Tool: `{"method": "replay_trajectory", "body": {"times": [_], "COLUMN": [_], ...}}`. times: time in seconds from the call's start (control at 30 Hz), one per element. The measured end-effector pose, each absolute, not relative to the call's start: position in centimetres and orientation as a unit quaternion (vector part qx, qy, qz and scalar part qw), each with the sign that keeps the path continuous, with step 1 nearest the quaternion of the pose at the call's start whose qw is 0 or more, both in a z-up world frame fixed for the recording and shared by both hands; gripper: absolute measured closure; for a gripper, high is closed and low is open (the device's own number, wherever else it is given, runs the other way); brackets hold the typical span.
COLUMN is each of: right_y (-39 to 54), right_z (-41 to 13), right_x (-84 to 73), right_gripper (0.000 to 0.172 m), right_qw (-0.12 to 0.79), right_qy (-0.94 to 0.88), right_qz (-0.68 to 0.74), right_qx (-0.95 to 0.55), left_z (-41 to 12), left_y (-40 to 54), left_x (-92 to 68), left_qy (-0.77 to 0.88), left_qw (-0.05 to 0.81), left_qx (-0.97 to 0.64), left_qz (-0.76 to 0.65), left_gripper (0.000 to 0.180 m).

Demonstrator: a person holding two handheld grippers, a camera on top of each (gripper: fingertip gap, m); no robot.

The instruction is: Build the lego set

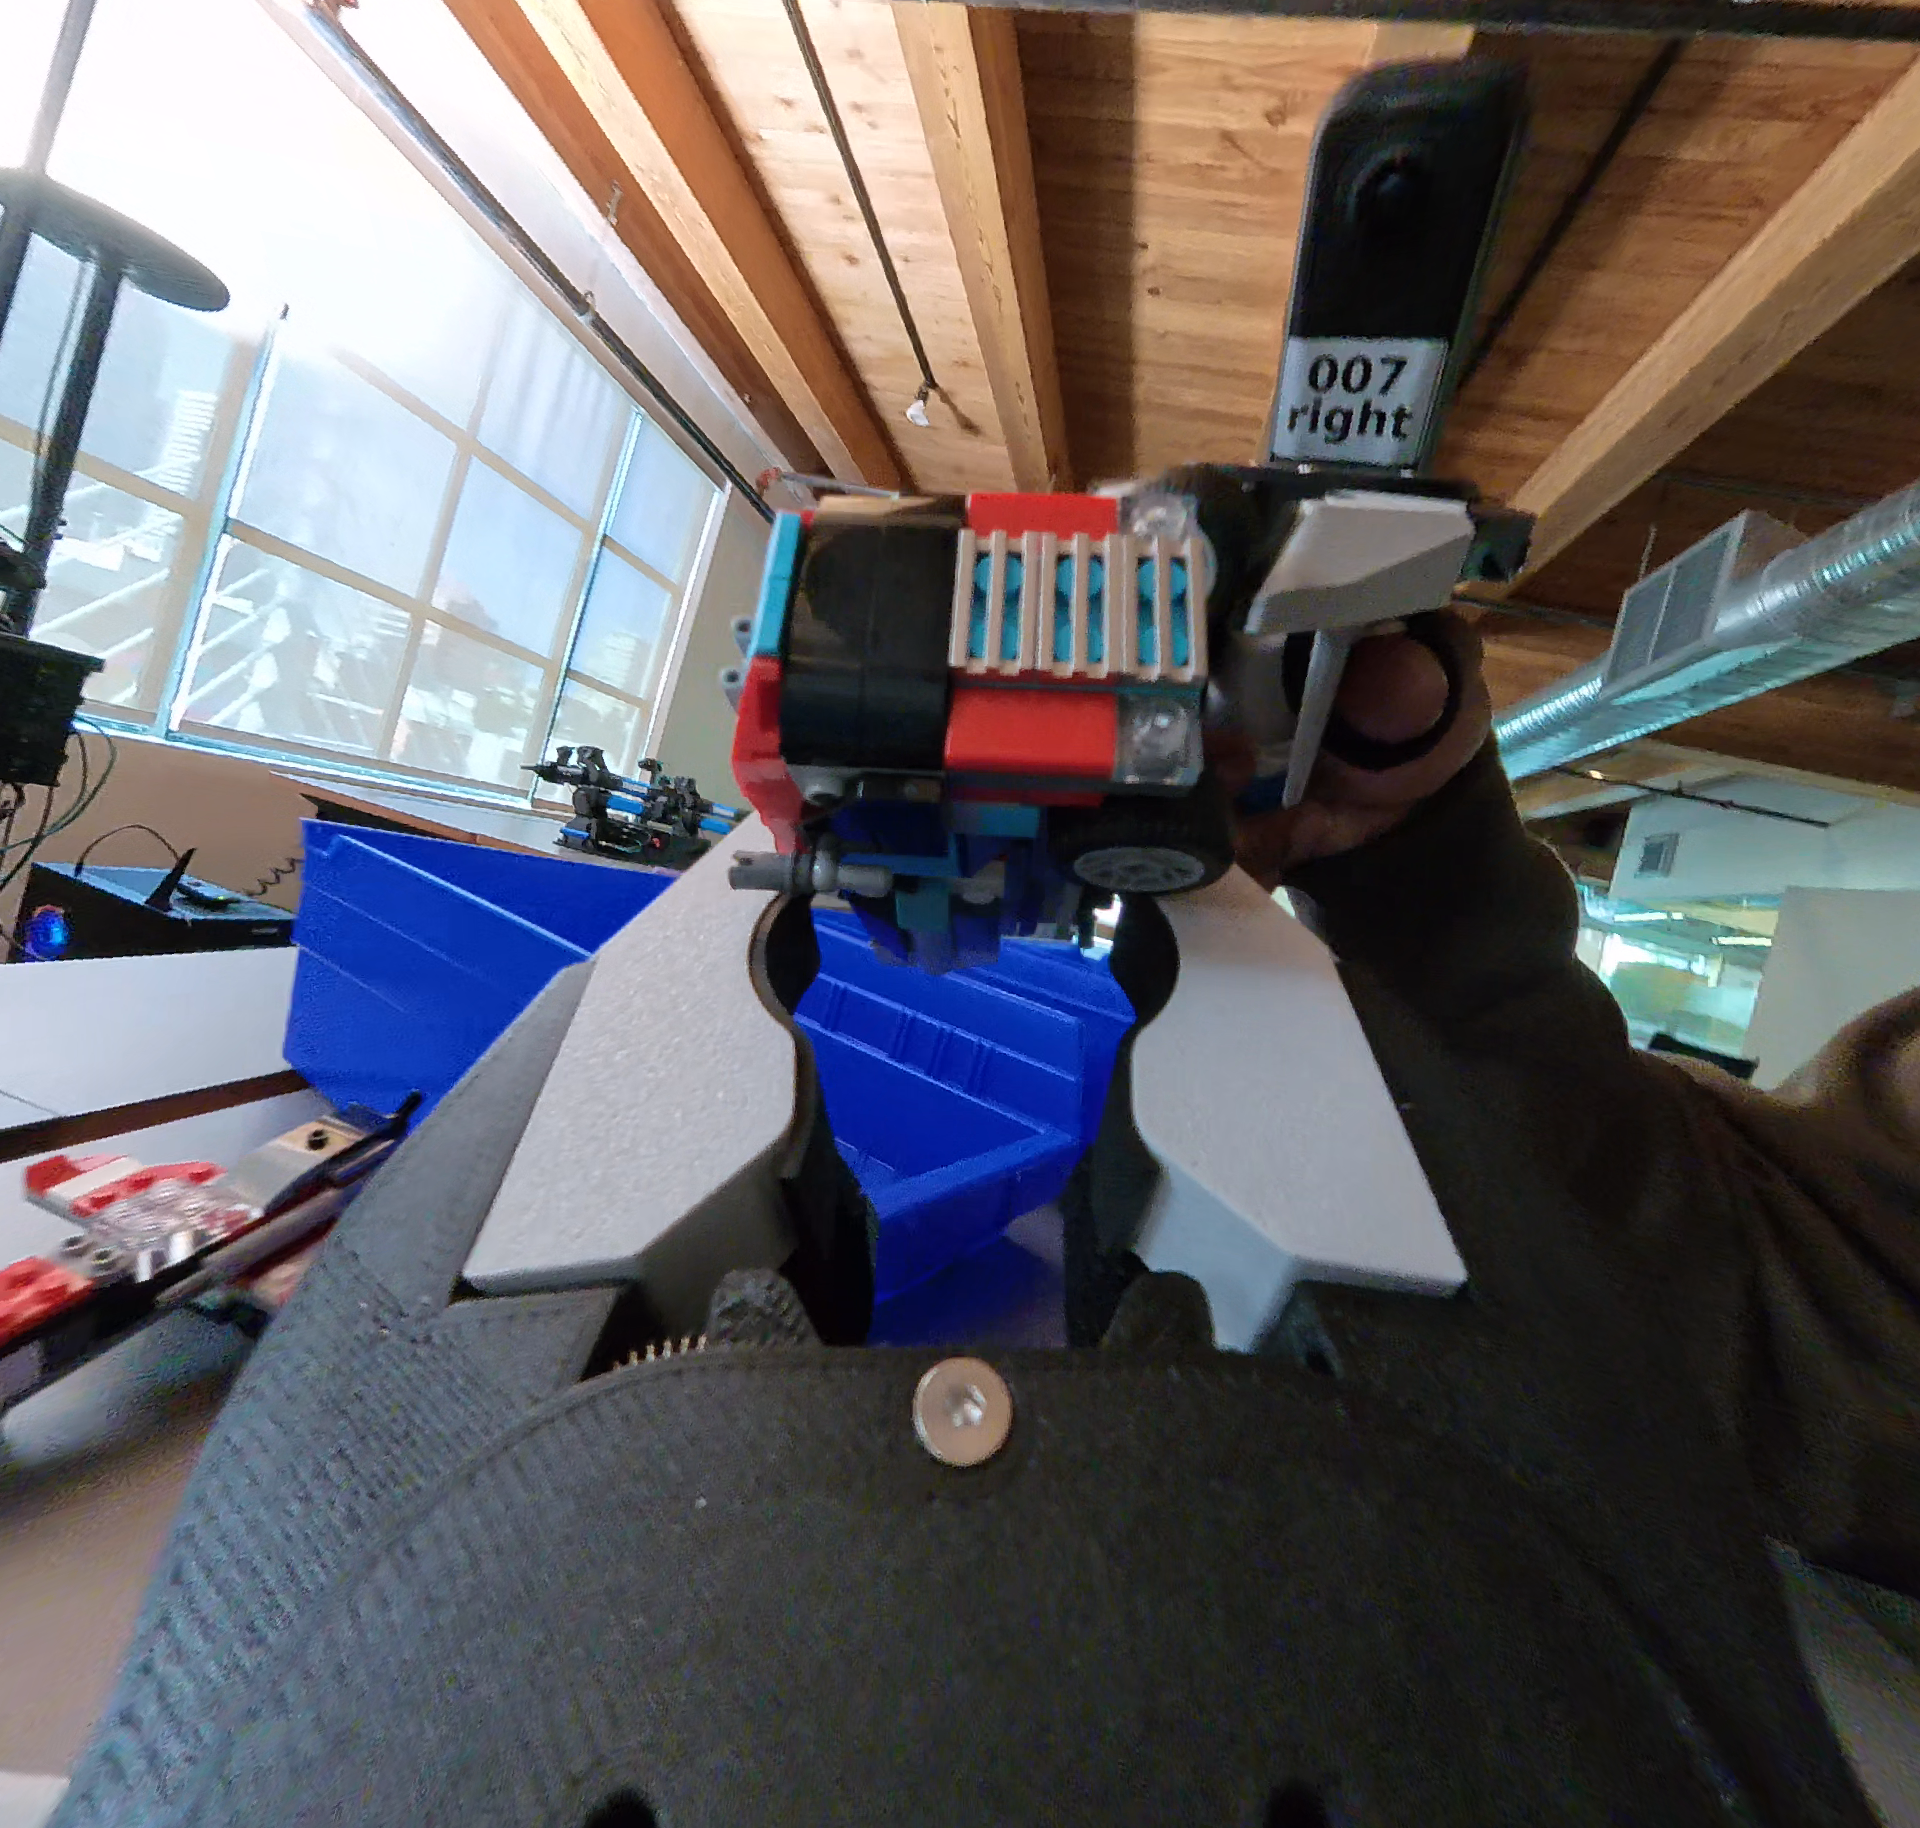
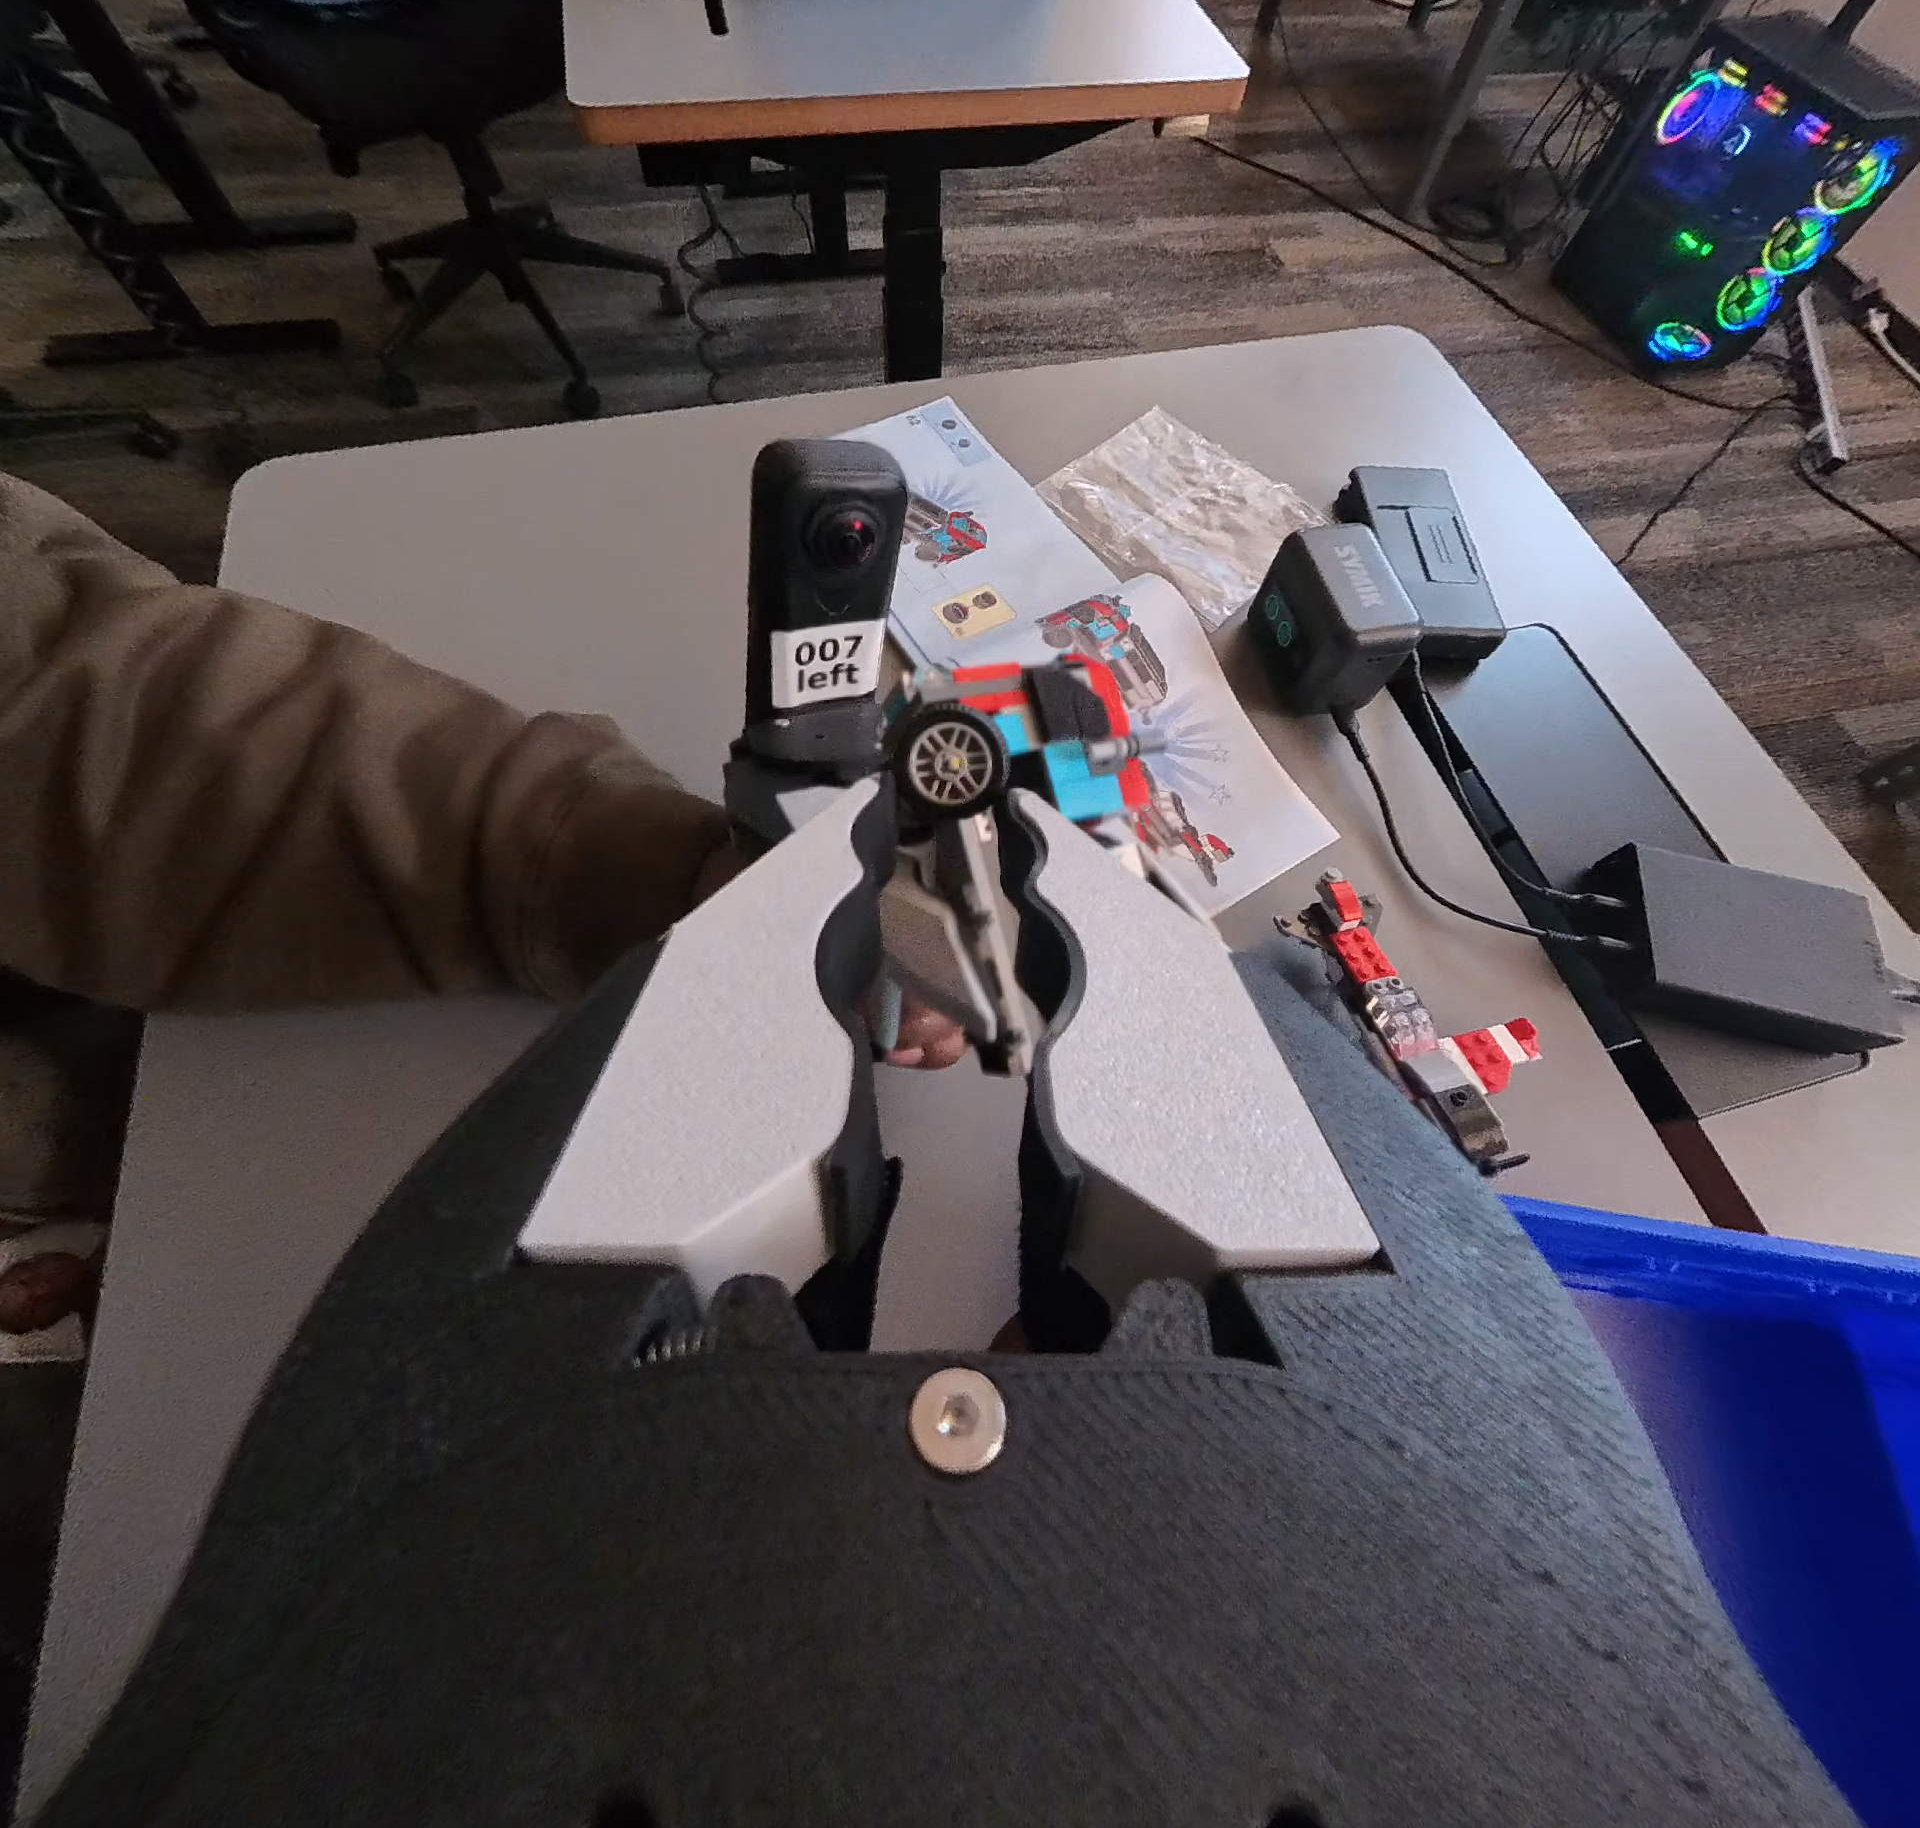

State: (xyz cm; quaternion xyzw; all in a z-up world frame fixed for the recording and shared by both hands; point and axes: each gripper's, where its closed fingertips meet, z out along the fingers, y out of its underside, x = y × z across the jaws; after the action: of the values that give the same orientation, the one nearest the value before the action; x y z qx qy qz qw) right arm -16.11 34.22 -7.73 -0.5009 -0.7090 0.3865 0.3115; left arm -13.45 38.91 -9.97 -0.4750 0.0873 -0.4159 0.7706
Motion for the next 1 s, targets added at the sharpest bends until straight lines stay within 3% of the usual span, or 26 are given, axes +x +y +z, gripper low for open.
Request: {"method": "replay_trajectory", "body": {"times": [1.0], "right_y": [34.2], "right_z": [-8.6], "right_x": [-13.4], "right_gripper": [0.152], "right_qw": [0.29], "right_qy": [-0.737], "right_qz": [0.355], "right_qx": [-0.496], "left_z": [-10.2], "left_y": [38.6], "left_x": [-9.9], "left_qy": [0.13], "left_qw": [0.756], "left_qx": [-0.485], "left_qz": [-0.42], "left_gripper": [0.125]}}
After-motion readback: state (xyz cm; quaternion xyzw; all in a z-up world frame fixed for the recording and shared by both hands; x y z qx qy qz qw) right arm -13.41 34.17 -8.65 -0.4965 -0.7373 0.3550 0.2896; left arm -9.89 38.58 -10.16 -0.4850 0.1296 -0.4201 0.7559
